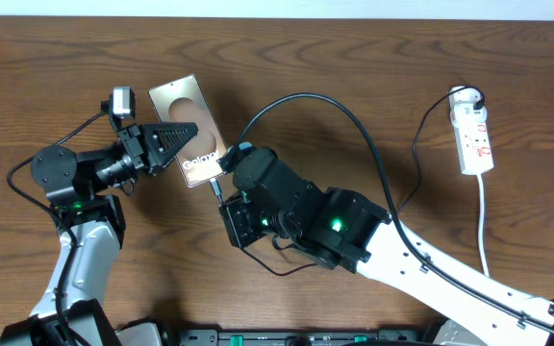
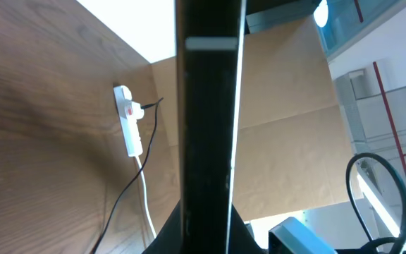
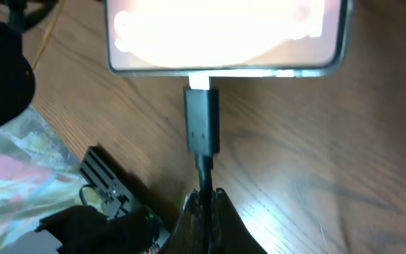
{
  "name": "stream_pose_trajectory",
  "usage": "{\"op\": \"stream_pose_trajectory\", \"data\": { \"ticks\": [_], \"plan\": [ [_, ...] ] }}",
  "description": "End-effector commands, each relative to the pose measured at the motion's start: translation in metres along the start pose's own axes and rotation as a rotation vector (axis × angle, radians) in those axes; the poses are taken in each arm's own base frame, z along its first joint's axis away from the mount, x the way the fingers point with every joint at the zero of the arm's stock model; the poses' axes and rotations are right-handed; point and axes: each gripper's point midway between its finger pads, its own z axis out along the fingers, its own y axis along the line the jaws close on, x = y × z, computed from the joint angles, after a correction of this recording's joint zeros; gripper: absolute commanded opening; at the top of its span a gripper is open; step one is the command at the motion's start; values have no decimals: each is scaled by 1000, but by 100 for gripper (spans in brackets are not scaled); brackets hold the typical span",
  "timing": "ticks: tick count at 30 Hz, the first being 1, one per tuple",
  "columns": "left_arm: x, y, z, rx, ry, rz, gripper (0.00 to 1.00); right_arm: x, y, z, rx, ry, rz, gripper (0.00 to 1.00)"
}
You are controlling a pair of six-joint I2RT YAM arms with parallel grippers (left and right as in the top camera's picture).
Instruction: Plug charger to phone and switch on socket
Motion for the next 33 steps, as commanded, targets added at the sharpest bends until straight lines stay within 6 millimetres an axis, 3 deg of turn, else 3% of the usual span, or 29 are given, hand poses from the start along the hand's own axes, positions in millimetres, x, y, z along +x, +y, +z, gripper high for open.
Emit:
{"op": "stream_pose_trajectory", "data": {
  "ticks": [1, 9, 25, 33],
  "plan": [
    [3, -12, 1, 10, 39, 40, 7, -9, -3, 2, 9, -32, -24, 1],
    [9, -12, 1, 12, 78, 46, 7, -21, -18, 1, 100, -98, -61, 1],
    [17, -13, 1, 16, 123, 67, 7, -54, -13, -5, 113, -250, -75, 1],
    [28, -19, 12, 37, 171, 102, 7, -69, -7, -9, 102, -316, -117, 1]
  ]
}}
